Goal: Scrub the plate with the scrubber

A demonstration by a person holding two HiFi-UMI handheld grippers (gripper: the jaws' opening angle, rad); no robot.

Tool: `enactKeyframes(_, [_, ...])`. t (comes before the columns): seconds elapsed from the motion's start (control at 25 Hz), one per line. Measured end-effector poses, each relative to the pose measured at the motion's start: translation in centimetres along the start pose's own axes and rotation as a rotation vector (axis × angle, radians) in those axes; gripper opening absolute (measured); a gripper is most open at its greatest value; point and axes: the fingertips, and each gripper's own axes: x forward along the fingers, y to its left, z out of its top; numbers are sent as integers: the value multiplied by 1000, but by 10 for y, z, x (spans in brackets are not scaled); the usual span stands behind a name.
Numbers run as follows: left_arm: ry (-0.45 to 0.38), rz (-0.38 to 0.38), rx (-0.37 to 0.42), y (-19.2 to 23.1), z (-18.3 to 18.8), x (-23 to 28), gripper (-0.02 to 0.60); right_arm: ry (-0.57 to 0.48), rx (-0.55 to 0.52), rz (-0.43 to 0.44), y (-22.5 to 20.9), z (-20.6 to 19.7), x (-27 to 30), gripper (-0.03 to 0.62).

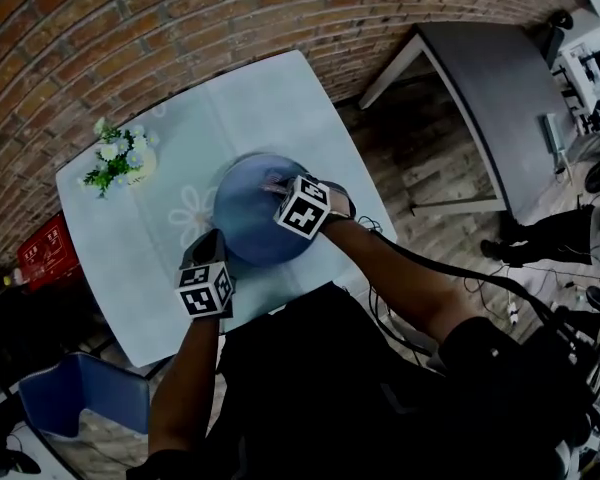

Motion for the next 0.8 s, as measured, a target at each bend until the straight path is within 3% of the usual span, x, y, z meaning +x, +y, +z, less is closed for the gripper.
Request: enactKeyframes(0.8, [63,-96,86,-4,0,2,15,37,222,-39,41,-22,-10,64])
